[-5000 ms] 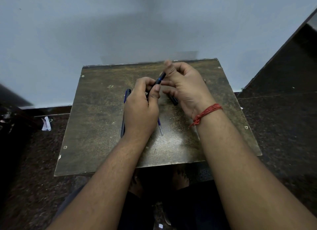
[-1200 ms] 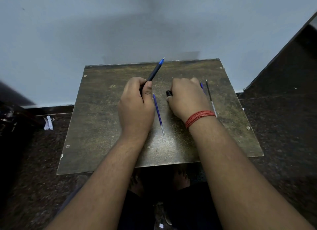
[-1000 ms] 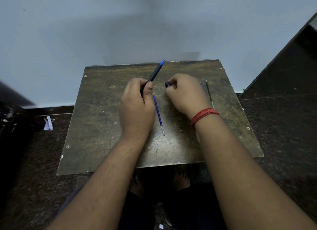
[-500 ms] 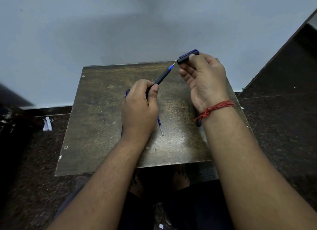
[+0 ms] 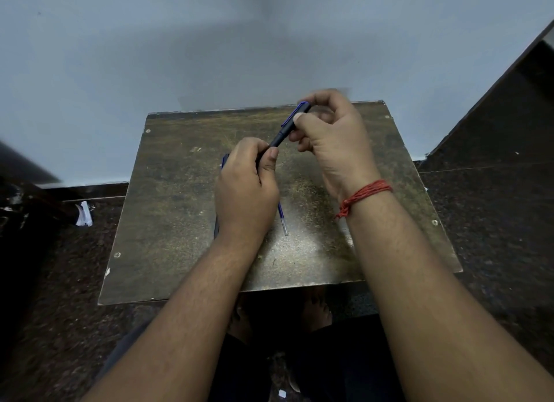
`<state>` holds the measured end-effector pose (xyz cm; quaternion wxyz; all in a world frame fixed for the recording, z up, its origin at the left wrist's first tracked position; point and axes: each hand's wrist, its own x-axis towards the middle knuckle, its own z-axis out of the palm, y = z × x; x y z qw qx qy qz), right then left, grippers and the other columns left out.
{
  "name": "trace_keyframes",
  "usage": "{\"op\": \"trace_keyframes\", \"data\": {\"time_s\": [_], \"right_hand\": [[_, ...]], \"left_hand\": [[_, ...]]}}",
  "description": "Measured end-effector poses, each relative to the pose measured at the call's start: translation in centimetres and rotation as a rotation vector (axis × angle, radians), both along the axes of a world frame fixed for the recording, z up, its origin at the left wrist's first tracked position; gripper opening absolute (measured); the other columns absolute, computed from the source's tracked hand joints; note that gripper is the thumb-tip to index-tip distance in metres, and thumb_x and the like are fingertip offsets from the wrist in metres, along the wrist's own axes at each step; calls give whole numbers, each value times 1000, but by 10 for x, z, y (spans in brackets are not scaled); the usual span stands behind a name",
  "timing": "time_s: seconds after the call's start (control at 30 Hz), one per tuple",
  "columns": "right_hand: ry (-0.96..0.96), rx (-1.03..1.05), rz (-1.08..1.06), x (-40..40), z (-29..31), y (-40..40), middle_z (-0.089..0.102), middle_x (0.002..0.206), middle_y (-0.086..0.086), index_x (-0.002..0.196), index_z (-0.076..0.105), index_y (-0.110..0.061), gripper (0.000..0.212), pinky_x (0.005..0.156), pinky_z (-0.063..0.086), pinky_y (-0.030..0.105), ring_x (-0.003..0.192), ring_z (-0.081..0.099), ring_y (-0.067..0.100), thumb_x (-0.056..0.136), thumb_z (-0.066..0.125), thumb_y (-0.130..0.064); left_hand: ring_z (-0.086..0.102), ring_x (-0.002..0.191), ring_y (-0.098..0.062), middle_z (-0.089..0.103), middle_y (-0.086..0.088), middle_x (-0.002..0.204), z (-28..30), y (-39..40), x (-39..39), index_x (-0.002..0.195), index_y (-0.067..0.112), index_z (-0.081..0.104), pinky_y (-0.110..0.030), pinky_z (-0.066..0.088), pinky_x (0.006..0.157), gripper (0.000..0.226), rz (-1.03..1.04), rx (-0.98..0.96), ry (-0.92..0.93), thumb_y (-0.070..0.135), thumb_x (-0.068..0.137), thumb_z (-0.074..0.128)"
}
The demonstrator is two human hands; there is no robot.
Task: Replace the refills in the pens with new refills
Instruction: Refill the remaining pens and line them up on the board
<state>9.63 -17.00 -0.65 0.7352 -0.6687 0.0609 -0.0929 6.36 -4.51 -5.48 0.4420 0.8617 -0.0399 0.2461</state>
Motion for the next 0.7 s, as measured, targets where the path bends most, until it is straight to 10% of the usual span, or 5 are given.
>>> {"op": "trace_keyframes", "data": {"time_s": [0.27,0.7], "right_hand": [[-53,-129,21,-2,-6,10,61,71,7,87,53,-21,19,58,49,35,63,62,20,85,59,-4],[-33,-322,-49,0,-2,8,65,89,20,146,42,-22,57,79,58,49,82,68,29,93,63,-21]], "left_hand": [[45,67,-9,53,7,76,-3,1,-4,86,11,57,-33,37,59,13,57,-4,-10,17,98,57],[48,77,-5,59,5,93,10,-10,-6,104,11,62,-18,35,60,16,-91,122,-50,25,101,55]]}}
